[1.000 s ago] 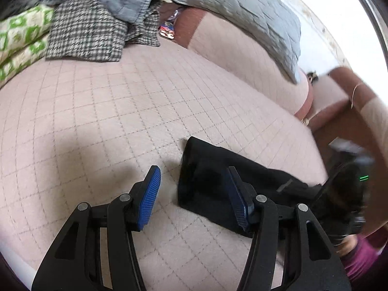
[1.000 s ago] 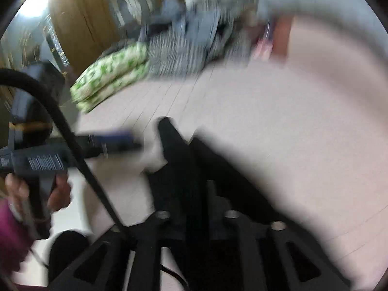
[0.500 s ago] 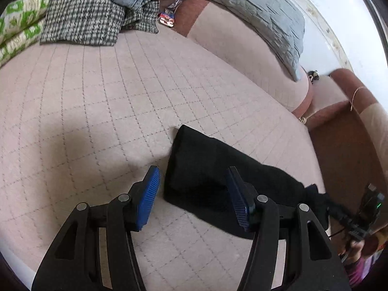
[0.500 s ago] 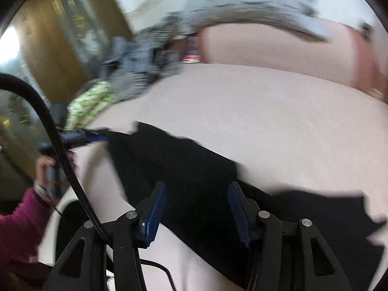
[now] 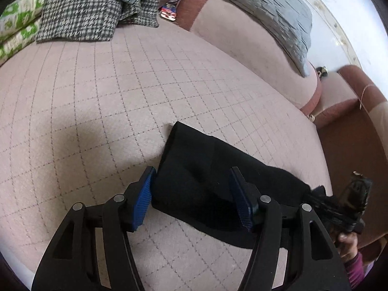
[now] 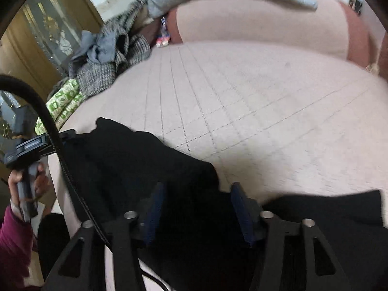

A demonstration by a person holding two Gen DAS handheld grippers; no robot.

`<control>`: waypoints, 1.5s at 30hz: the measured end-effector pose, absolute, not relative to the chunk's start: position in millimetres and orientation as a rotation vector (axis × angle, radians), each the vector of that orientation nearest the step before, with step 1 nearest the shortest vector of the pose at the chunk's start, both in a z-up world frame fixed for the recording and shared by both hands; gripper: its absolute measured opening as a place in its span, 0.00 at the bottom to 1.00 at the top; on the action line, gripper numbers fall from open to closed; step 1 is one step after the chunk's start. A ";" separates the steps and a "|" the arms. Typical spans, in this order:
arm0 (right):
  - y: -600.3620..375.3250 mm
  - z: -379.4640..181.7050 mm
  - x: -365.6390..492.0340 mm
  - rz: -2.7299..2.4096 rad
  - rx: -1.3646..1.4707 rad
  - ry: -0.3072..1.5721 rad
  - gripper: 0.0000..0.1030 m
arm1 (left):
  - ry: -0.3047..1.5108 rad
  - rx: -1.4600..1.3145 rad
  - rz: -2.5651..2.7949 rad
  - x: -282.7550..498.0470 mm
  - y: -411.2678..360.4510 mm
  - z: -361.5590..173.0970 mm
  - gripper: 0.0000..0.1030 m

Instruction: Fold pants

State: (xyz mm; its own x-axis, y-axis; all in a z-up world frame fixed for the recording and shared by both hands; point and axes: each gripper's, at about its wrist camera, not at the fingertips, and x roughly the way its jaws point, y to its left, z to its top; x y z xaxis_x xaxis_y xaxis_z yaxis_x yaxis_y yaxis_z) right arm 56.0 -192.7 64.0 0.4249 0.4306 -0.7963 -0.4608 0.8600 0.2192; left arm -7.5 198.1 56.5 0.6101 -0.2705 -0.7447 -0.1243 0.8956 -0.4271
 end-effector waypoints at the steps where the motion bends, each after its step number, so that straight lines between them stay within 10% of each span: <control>1: -190.5 65.0 54.8 0.559 -0.042 0.970 0.07 | 0.930 -0.464 -0.087 -5.6 197.0 55.0 0.50; 5: -189.6 93.8 37.9 0.560 -0.069 0.834 0.05 | 0.882 -0.378 -0.078 -8.3 186.2 65.4 0.21; 16: -206.2 57.9 69.5 0.421 0.063 0.923 0.08 | 0.885 -0.308 -0.040 8.1 172.3 54.9 0.20; 21: -266.0 101.9 48.6 0.428 0.137 0.868 0.49 | 0.815 -0.244 -0.058 -12.4 151.6 82.8 0.21; 27: -372.2 127.6 20.5 0.210 0.092 0.849 0.51 | 0.829 -0.191 -0.286 -18.1 83.0 100.3 0.54; 36: -450.2 87.1 51.0 0.188 0.267 0.976 0.60 | 1.045 -0.022 -0.529 -3.7 -48.8 55.3 0.54; 39: -447.4 71.7 75.9 0.280 0.339 1.022 0.53 | 1.080 -0.001 -0.526 7.0 -74.0 41.5 0.54; 42: -425.6 90.6 76.4 0.287 0.176 0.925 0.09 | 1.047 0.016 -0.542 12.4 -91.9 45.6 0.54; 45: -409.3 143.9 40.7 0.366 0.040 0.670 0.09 | 1.014 -0.019 -0.670 5.6 -106.1 55.3 0.54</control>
State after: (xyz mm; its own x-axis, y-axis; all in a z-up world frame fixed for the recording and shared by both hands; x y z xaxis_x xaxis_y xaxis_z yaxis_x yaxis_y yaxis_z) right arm 40.7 -409.3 143.9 0.7223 0.3443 -0.5998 -0.3188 0.9354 0.1530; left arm 5.6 -106.1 55.3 0.3478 -0.5252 -0.7766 0.5082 0.8017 -0.3145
